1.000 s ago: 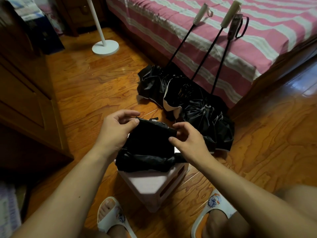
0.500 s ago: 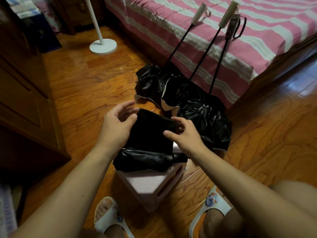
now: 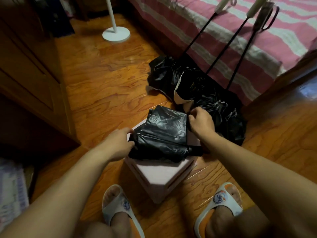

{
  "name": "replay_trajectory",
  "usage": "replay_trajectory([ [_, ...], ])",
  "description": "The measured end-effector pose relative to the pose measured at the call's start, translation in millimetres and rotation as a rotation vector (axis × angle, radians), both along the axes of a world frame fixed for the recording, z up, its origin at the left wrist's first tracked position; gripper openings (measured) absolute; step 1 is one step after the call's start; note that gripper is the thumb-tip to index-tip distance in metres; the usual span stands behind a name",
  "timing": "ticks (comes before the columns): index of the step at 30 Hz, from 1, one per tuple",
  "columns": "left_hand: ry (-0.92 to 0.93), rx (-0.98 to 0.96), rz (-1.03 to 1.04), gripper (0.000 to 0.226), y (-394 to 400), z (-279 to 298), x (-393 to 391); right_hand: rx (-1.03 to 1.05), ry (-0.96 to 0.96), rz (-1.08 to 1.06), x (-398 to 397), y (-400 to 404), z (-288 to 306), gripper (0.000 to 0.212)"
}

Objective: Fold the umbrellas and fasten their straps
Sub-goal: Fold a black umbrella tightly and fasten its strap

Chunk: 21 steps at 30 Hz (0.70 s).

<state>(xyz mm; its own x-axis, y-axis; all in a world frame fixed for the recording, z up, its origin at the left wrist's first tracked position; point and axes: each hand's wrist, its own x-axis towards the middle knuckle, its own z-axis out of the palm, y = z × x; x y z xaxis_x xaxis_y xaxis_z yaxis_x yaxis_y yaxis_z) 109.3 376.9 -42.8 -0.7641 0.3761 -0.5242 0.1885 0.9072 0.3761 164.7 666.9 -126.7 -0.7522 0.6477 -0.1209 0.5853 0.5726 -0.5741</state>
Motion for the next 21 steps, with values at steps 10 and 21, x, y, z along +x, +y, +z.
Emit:
replay_trajectory([
  [10, -0.32, 0.407, 0.529, 0.024, -11, -31, 14, -0.761, 0.05, -0.135, 111, -27, -1, 0.024],
  [21, -0.158, 0.158, 0.339, 0.046, -19, -38, 24, -0.46, -0.265, -0.166, 91, -36, 21, 0.042],
])
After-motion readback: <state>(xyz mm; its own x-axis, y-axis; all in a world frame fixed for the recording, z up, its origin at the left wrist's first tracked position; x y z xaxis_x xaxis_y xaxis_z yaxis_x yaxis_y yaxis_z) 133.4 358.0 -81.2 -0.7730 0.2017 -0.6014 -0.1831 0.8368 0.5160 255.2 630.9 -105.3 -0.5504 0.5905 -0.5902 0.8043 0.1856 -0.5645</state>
